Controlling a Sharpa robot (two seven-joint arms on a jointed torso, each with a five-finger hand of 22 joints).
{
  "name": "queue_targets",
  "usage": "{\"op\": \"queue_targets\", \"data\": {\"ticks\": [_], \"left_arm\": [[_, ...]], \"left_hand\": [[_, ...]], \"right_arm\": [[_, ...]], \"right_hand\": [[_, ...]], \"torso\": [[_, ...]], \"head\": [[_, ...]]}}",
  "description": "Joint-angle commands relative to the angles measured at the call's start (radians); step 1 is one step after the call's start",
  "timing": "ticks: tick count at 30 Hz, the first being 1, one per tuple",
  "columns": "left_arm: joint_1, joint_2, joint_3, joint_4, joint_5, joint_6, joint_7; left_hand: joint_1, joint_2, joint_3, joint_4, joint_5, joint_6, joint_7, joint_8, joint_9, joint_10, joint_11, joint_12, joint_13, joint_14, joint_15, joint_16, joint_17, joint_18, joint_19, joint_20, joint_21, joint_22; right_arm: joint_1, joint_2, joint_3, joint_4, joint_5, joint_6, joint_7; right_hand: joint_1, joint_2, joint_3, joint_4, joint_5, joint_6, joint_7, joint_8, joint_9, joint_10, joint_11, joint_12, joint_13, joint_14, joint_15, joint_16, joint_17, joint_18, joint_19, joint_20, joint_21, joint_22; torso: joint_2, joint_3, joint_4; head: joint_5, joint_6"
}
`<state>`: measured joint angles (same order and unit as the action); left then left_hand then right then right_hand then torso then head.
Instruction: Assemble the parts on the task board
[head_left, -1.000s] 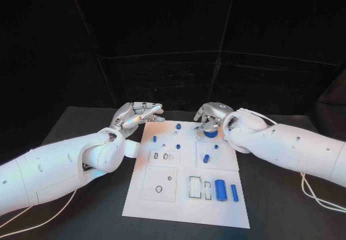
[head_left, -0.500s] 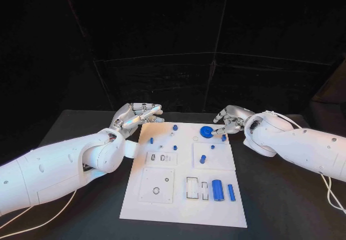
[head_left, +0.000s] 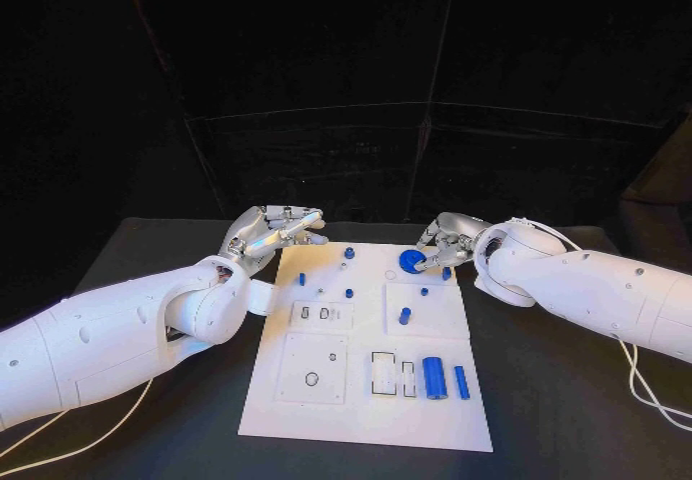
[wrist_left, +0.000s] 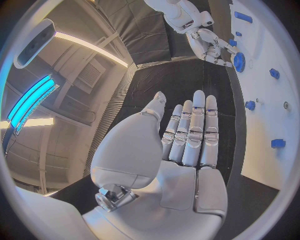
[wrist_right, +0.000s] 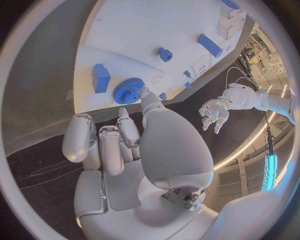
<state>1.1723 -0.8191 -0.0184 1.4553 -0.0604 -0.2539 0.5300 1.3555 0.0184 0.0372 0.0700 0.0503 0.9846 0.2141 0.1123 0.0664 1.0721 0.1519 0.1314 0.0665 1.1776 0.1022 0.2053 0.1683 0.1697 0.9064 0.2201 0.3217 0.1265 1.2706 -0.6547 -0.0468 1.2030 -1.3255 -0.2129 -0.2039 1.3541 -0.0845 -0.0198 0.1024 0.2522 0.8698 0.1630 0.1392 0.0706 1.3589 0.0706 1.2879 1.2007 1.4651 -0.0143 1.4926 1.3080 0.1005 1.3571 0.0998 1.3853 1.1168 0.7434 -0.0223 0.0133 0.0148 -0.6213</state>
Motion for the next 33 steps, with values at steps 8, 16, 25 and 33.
{"op": "queue_targets", "data": {"ticks": [8,16,25,33], "left_arm": [[0.001,0.003,0.000,-0.003,-0.004,0.015,0.001],[0.001,0.005,0.000,-0.005,-0.004,0.017,0.000],[0.001,0.006,0.000,-0.007,-0.004,0.018,-0.001],[0.001,0.006,0.000,-0.007,-0.004,0.019,-0.002]], "left_hand": [[-0.009,0.002,-0.004,-0.001,0.000,0.006,0.003,-0.004,0.000,0.003,0.006,-0.004,-0.001,-0.001,0.003,-0.003,0.001,0.014,0.007,0.000,-0.007,-0.002],[-0.009,0.002,-0.004,-0.001,0.000,0.006,0.003,-0.004,0.000,0.003,0.006,-0.004,-0.001,-0.001,0.003,-0.003,0.001,0.014,0.007,0.000,-0.007,-0.002],[-0.009,0.002,-0.004,-0.001,0.000,0.006,0.003,-0.004,0.000,0.003,0.006,-0.004,-0.001,-0.001,0.003,-0.003,0.001,0.014,0.007,0.000,-0.007,-0.002],[-0.009,0.002,-0.004,-0.001,0.000,0.006,0.003,-0.004,0.000,0.003,0.006,-0.004,-0.001,-0.001,0.003,-0.003,0.001,0.014,0.007,0.000,-0.007,-0.002]], "right_arm": [[0.002,0.022,0.000,-0.016,-0.065,0.031,-0.007],[0.000,0.037,0.000,-0.033,-0.070,0.051,-0.014],[-0.001,0.048,0.000,-0.046,-0.077,0.073,-0.022],[-0.004,0.054,0.000,-0.047,-0.104,0.071,-0.038]], "right_hand": [[0.021,0.013,0.021,-0.012,-0.018,0.006,-0.003,0.017,0.002,0.030,0.001,0.047,0.058,0.069,0.008,0.012,0.059,-0.015,0.016,-0.001,0.016,0.021],[0.031,0.022,0.032,-0.023,-0.022,0.011,-0.003,0.023,0.002,0.040,0.000,0.065,0.081,0.070,0.007,0.015,0.066,-0.016,0.019,-0.001,0.020,0.028],[0.036,0.048,0.060,-0.036,-0.039,0.041,-0.008,0.041,0.004,0.049,-0.004,0.081,0.103,0.070,0.004,0.016,0.069,-0.017,0.021,-0.003,0.024,0.034],[0.030,0.069,0.096,-0.047,-0.061,0.088,-0.019,0.058,0.005,0.060,-0.014,0.093,0.122,0.071,-0.003,0.018,0.073,-0.018,0.025,-0.009,0.029,0.043]], "torso": [[0.000,-0.0003,0.0003],[0.000,0.0003,0.0011],[0.000,0.0007,0.0003],[0.000,0.0011,0.0001]], "head": [[0.000,-0.004],[0.005,-0.007],[0.005,-0.010],[0.004,-0.012]]}}
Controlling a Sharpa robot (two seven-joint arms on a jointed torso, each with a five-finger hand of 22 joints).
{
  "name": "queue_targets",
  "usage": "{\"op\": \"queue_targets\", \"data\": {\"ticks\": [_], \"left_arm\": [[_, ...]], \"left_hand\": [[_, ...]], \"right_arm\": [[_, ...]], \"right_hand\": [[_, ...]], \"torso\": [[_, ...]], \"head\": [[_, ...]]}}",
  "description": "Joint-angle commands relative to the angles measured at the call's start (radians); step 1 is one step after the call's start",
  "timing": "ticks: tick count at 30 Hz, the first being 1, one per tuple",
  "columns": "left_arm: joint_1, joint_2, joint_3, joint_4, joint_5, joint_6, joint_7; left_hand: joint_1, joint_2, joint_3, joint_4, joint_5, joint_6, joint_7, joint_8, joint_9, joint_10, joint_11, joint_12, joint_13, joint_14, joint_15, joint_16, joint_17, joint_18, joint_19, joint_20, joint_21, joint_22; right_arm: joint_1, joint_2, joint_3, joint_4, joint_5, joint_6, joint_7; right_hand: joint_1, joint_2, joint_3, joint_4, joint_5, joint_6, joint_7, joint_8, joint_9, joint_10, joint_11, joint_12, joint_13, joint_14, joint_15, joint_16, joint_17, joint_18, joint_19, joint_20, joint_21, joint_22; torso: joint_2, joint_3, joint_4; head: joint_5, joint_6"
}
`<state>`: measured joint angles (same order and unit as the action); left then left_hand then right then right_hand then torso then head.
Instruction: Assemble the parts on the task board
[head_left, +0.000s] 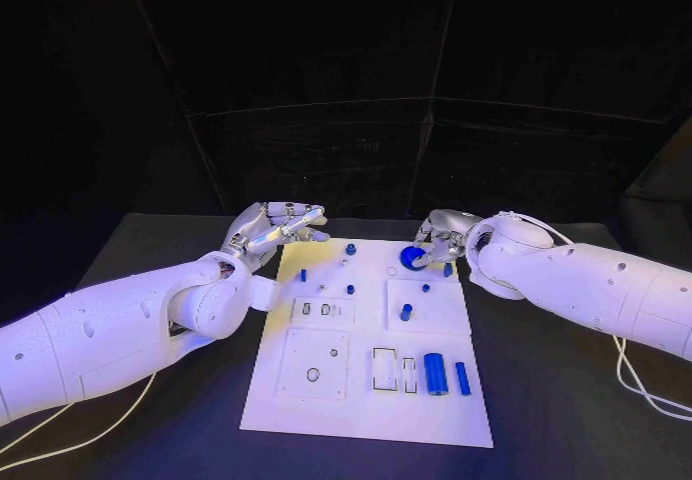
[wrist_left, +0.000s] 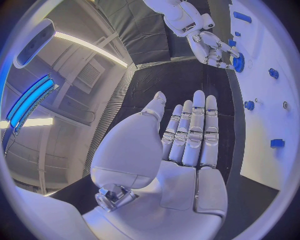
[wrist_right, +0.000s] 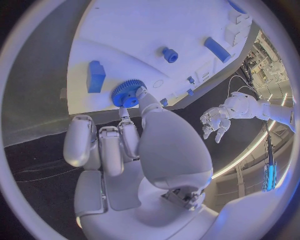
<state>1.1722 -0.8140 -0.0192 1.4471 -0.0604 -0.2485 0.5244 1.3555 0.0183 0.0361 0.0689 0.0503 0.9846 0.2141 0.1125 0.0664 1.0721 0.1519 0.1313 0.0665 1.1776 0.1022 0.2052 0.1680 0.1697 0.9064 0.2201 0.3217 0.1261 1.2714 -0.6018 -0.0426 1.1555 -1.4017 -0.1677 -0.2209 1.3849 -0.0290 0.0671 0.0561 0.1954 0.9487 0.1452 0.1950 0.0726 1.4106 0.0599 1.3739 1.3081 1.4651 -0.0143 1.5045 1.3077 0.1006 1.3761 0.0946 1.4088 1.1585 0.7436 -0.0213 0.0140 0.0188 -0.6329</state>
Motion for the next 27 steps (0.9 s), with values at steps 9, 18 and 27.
{"op": "queue_targets", "data": {"ticks": [9,18,27], "left_arm": [[0.001,0.000,0.001,0.002,-0.004,0.016,0.005],[0.001,-0.002,0.001,0.003,-0.004,0.018,0.006],[0.001,-0.002,0.001,0.004,-0.004,0.018,0.006]], "left_hand": [[-0.008,0.002,-0.004,-0.002,0.000,0.006,0.003,-0.005,0.000,0.004,0.006,-0.005,-0.001,-0.001,0.003,-0.005,0.001,0.014,0.007,0.000,-0.008,-0.002],[-0.010,0.002,-0.005,-0.002,0.000,0.007,0.003,-0.006,0.000,0.004,0.006,-0.006,-0.001,-0.001,0.003,-0.007,0.001,0.014,0.007,0.000,-0.008,-0.003],[-0.010,0.002,-0.005,-0.002,0.000,0.007,0.003,-0.006,0.000,0.004,0.006,-0.006,-0.001,-0.001,0.003,-0.007,0.001,0.014,0.007,0.000,-0.008,-0.003]], "right_arm": [[-0.006,-0.004,-0.004,0.025,-0.052,-0.119,-0.002],[-0.006,-0.013,-0.003,0.104,-0.076,-0.225,0.014],[-0.006,0.034,-0.003,0.130,-0.150,-0.238,0.002]], "right_hand": [[0.000,0.034,0.075,-0.026,-0.048,0.080,-0.025,0.016,0.007,0.038,-0.024,0.039,0.058,0.071,-0.021,0.006,0.075,-0.021,0.014,-0.020,0.013,0.017],[-0.019,0.021,0.112,-0.040,-0.024,0.084,-0.025,0.000,0.002,0.039,-0.025,0.038,0.062,0.072,-0.023,0.007,0.079,-0.024,0.021,-0.025,0.018,0.030],[-0.030,0.011,0.123,-0.044,-0.024,0.082,-0.023,-0.008,0.000,0.040,-0.024,0.037,0.063,0.072,-0.022,0.007,0.079,-0.026,0.025,-0.024,0.022,0.038]], "torso": [[0.000,0.0003,-0.0012],[-0.001,-0.0011,0.0019],[0.001,-0.0011,0.0026]], "head": [[0.001,0.002],[0.000,0.004],[0.003,0.005]]}}
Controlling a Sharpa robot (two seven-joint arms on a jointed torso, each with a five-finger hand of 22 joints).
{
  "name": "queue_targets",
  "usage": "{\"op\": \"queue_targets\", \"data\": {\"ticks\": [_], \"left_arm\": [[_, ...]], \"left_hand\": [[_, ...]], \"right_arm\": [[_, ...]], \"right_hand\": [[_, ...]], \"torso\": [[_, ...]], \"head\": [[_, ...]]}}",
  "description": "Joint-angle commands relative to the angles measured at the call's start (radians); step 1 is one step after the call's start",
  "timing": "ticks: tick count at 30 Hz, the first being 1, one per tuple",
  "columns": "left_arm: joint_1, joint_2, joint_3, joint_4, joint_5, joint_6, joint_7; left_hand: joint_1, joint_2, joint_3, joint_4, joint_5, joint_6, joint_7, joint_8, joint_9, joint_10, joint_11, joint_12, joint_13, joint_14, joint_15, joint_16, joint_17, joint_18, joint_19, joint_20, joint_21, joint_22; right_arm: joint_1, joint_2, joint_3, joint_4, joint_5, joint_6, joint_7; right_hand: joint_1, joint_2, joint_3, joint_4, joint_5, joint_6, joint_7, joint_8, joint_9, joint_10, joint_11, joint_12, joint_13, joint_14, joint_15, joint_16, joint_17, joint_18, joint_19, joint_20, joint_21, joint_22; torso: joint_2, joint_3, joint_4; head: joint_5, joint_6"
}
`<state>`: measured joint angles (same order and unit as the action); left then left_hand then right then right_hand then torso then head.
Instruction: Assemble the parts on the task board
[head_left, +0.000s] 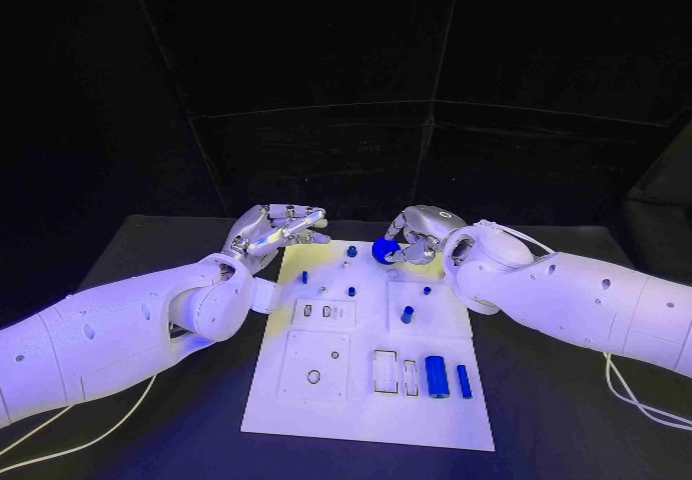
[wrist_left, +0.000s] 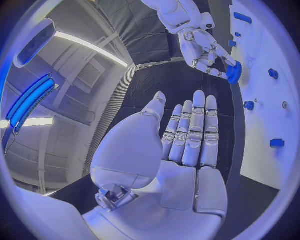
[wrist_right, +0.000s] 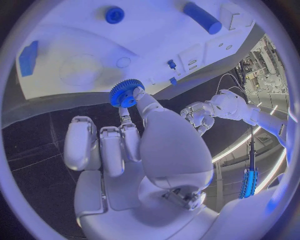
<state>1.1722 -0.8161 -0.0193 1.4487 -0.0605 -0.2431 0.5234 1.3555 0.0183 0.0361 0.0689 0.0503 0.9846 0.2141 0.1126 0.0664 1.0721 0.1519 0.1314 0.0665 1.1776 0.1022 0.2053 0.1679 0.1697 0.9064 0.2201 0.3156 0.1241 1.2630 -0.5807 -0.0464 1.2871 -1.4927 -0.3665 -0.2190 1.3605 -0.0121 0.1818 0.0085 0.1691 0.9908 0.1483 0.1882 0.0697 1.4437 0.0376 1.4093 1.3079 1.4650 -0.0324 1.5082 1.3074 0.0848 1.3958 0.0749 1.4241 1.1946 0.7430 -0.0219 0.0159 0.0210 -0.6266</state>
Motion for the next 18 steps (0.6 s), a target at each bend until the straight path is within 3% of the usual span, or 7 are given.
{"op": "queue_targets", "data": {"ticks": [1,18], "left_arm": [[0.001,0.000,0.001,0.002,-0.004,0.013,0.007],[0.002,0.005,0.001,-0.004,-0.004,0.013,0.007]], "left_hand": [[-0.010,0.002,-0.005,-0.002,0.000,0.007,0.003,-0.006,0.000,0.004,0.006,-0.006,-0.001,-0.001,0.003,-0.007,0.001,0.014,0.007,0.000,-0.002,-0.001],[-0.010,0.002,-0.005,-0.002,0.000,0.007,0.003,-0.006,0.000,0.004,0.006,-0.006,-0.001,-0.001,0.003,-0.007,0.001,0.014,0.007,0.000,-0.002,-0.001]], "right_arm": [[0.003,0.021,0.001,-0.005,-0.063,-0.038,-0.001],[-0.012,0.150,0.001,-0.080,-0.099,0.037,-0.010]], "right_hand": [[-0.007,-0.006,0.009,0.004,0.002,0.039,-0.026,-0.002,0.002,0.007,-0.001,0.002,0.063,0.072,-0.004,0.004,0.080,-0.010,0.006,-0.004,0.006,0.002],[-0.026,-0.014,0.031,0.000,0.000,0.031,-0.020,-0.021,-0.001,0.003,0.004,-0.005,0.058,0.071,0.000,0.002,0.076,-0.013,0.011,-0.001,0.011,0.014]], "torso": [[0.002,-0.0010,0.0010],[0.001,0.0013,-0.0022]], "head": [[0.001,-0.001],[0.007,-0.008]]}}
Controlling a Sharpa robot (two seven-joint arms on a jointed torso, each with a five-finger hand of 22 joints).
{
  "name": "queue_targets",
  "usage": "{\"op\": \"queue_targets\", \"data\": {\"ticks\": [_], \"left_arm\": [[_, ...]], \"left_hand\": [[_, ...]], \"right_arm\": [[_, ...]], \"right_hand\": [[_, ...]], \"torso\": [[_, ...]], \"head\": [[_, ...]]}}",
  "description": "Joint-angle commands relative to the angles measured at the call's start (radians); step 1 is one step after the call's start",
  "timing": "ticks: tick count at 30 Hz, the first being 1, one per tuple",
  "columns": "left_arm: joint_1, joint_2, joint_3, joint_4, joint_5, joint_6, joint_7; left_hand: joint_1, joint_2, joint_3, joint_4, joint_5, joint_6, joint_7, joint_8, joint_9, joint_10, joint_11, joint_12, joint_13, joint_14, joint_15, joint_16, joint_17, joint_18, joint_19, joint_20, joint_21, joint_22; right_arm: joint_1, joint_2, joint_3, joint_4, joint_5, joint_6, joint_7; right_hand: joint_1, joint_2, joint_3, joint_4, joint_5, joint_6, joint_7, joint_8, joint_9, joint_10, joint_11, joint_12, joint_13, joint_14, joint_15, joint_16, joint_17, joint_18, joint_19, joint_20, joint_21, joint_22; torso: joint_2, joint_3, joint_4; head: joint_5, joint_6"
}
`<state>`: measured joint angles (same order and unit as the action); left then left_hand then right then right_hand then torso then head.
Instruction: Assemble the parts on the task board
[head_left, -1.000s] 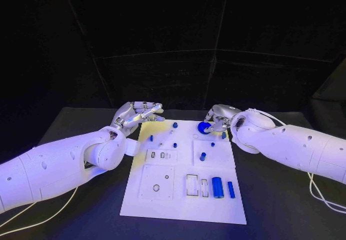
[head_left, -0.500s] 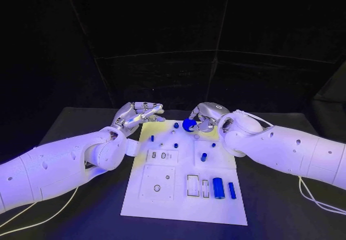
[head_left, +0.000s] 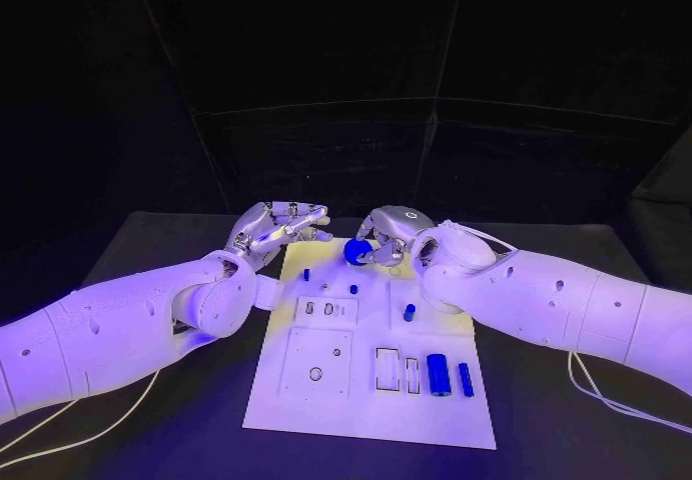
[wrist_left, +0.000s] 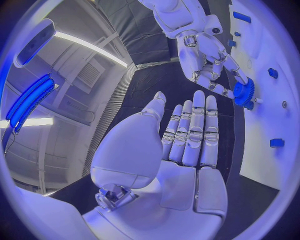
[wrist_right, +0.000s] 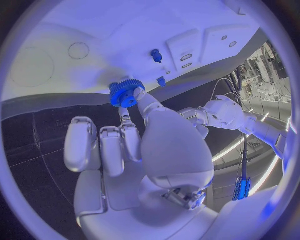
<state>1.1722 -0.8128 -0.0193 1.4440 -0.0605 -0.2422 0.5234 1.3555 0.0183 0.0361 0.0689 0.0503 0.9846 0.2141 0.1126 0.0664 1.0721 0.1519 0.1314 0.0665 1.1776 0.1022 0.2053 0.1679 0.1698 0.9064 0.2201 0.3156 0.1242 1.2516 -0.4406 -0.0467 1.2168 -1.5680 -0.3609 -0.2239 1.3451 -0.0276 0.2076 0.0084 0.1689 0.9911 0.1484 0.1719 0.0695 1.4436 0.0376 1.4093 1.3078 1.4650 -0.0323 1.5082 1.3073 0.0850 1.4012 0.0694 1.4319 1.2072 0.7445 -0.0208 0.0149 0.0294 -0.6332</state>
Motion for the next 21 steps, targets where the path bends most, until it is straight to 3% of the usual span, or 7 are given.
{"op": "queue_targets", "data": {"ticks": [1,13,21], "left_arm": [[0.002,0.003,0.001,0.000,-0.004,0.012,0.007],[0.002,0.005,0.001,-0.002,-0.004,0.012,0.006],[0.002,0.006,0.001,-0.003,-0.004,0.012,0.006]], "left_hand": [[-0.010,0.002,-0.005,-0.002,0.000,0.007,0.003,-0.006,0.000,0.004,0.006,-0.006,-0.001,-0.001,0.003,-0.007,0.001,0.014,0.008,0.000,-0.002,-0.001],[-0.010,0.002,-0.005,-0.002,0.000,0.007,0.003,-0.006,0.000,0.004,0.006,-0.006,-0.001,-0.001,0.003,-0.007,0.001,0.014,0.008,0.000,-0.002,-0.001],[-0.010,0.002,-0.005,-0.002,0.000,0.007,0.003,-0.006,0.000,0.004,0.006,-0.006,-0.001,-0.001,0.003,-0.007,0.001,0.014,0.008,0.000,-0.002,-0.001]], "right_arm": [[-0.002,0.014,0.001,-0.014,-0.024,0.035,-0.006],[-0.010,0.052,0.001,-0.051,-0.025,0.071,-0.014],[-0.012,0.070,0.001,-0.070,-0.026,0.074,-0.021]], "right_hand": [[-0.013,0.001,0.007,0.000,0.000,0.030,-0.019,-0.006,-0.001,0.002,0.004,-0.006,0.057,0.071,0.000,0.002,0.076,-0.013,0.006,0.004,0.004,0.002],[-0.033,-0.013,0.019,-0.003,-0.003,0.016,-0.012,-0.026,-0.003,-0.007,0.010,-0.019,0.045,0.071,0.005,0.001,0.073,-0.013,0.005,0.009,0.003,0.001],[-0.076,-0.043,0.007,0.000,-0.034,-0.056,0.009,-0.085,-0.006,-0.033,0.030,-0.054,0.009,0.071,0.022,0.001,0.075,-0.012,0.002,0.024,0.002,-0.003]], "torso": [[0.000,0.0003,-0.0009],[0.000,0.0011,-0.0020],[-0.001,0.0005,-0.0009]], "head": [[-0.002,-0.001],[-0.001,-0.005],[-0.002,-0.005]]}}
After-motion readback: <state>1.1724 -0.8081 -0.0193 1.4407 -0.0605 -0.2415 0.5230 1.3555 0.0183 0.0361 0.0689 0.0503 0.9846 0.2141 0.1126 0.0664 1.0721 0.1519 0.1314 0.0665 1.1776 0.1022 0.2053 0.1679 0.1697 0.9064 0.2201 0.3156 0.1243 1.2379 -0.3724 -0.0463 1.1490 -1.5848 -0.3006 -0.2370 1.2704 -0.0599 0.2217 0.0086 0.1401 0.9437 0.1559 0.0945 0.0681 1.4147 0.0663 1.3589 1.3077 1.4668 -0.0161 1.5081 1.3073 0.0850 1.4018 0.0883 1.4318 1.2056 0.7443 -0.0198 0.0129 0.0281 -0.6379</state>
